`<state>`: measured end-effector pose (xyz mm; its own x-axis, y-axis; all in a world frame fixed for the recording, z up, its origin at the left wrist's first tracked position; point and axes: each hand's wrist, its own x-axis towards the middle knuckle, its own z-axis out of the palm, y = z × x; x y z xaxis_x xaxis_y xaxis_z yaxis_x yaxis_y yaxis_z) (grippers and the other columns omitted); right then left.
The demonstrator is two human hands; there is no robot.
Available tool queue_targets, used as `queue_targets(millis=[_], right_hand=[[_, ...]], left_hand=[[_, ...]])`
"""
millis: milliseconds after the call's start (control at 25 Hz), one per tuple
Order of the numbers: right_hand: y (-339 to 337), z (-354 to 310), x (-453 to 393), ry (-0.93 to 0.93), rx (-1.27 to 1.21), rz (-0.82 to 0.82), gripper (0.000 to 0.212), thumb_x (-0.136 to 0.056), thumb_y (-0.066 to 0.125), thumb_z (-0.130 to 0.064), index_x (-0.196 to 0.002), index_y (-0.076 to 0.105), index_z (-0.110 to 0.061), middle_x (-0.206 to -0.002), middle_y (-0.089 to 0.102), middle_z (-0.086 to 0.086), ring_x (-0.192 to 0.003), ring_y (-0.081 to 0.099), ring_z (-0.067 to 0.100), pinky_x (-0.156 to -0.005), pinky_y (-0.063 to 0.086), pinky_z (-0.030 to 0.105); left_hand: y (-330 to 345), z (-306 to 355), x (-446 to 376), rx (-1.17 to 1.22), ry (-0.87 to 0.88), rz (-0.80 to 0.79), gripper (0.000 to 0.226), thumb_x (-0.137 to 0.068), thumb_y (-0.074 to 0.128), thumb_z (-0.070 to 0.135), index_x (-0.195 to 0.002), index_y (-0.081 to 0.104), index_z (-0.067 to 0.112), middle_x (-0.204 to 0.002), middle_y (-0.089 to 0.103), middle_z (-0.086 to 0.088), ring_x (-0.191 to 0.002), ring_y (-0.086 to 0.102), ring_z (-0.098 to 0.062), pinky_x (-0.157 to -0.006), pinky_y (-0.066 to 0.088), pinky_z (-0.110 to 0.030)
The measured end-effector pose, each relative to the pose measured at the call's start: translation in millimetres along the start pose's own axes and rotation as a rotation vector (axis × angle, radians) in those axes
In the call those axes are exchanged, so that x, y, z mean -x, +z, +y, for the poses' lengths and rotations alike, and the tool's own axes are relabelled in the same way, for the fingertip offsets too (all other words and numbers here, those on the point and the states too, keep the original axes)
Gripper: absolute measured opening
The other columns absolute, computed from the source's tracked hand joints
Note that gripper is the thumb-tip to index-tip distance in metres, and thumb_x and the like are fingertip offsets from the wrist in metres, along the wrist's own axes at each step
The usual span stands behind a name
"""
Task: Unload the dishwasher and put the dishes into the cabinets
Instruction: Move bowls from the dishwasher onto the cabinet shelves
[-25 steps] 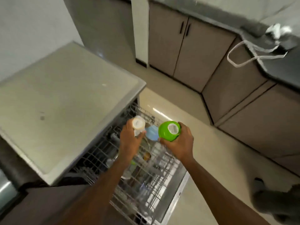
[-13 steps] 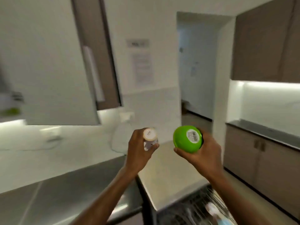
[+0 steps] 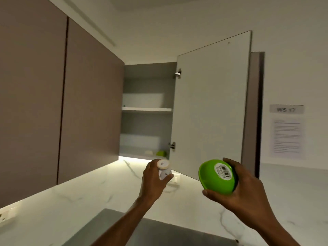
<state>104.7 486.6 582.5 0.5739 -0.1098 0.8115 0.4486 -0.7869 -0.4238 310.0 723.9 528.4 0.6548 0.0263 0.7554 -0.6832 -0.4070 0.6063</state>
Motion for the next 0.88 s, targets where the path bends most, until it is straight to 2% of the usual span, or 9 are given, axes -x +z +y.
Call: queue_targets(millis=[80, 240, 480, 640, 760, 880], right_hand=[[43, -3, -27, -0.017, -0.018, -0.06, 0.112, -0.042, 0.093, -0.076, -0.139, 0.056, -0.034, -0.119, 0.064, -0.023, -0.104, 0.059, -0.013, -0.082, 0.04, 0.003], [136, 1, -105, -0.044, -0.026, -0.097, 0.114, -0.041, 0.09, -0.079, -0.14, 0.055, -0.033, -0.121, 0.059, -0.021, -0.104, 0.058, -0.008, -0.082, 0.039, 0.004], [259, 22, -222, -0.073, -0.048, -0.094, 0.11, -0.041, 0.09, -0.08, -0.137, 0.058, -0.036, -0.115, 0.066, -0.025, -0.101, 0.062, -0.012, -0.079, 0.046, 0.002], [312, 31, -289, -0.076, -0.002, -0.081, 0.11, -0.043, 0.088, -0.076, -0.138, 0.059, -0.03, -0.112, 0.069, -0.017, -0.095, 0.061, -0.013, -0.075, 0.042, -0.005], [344, 23, -346, -0.099, -0.016, -0.089, 0.109, -0.046, 0.09, -0.071, -0.139, 0.054, -0.029, -0.113, 0.068, -0.014, -0.093, 0.06, -0.012, -0.073, 0.046, 0.002], [368, -6, -420, -0.203, 0.025, -0.079, 0.101, -0.052, 0.09, -0.072, -0.134, 0.055, -0.025, -0.108, 0.064, -0.015, -0.086, 0.059, -0.01, -0.069, 0.043, 0.005]], left_hand=[[-16, -34, -23, -0.051, -0.02, 0.044, 0.068, -0.074, 0.093, 0.038, -0.131, 0.059, 0.024, -0.123, 0.061, 0.007, -0.108, 0.062, -0.013, -0.093, 0.054, -0.029], [-27, -120, -103, -0.163, -0.067, 0.093, 0.074, -0.079, 0.088, 0.04, -0.141, 0.054, 0.017, -0.131, 0.058, -0.002, -0.114, 0.06, -0.021, -0.091, 0.049, -0.028], [-3, -261, -247, -0.209, -0.166, 0.109, 0.081, -0.083, 0.086, 0.035, -0.148, 0.047, 0.006, -0.141, 0.056, -0.011, -0.127, 0.058, -0.029, -0.102, 0.049, -0.031], [20, -318, -310, -0.252, -0.244, 0.071, 0.079, -0.085, 0.085, 0.032, -0.149, 0.045, 0.007, -0.146, 0.054, -0.011, -0.131, 0.056, -0.029, -0.106, 0.049, -0.035], [37, -353, -340, -0.279, -0.271, 0.028, 0.074, -0.085, 0.085, 0.034, -0.146, 0.049, 0.011, -0.143, 0.057, -0.008, -0.129, 0.058, -0.026, -0.105, 0.049, -0.031], [49, -375, -352, -0.323, -0.263, 0.006, 0.073, -0.086, 0.081, 0.044, -0.146, 0.049, 0.016, -0.145, 0.057, -0.001, -0.133, 0.057, -0.02, -0.108, 0.046, -0.027]])
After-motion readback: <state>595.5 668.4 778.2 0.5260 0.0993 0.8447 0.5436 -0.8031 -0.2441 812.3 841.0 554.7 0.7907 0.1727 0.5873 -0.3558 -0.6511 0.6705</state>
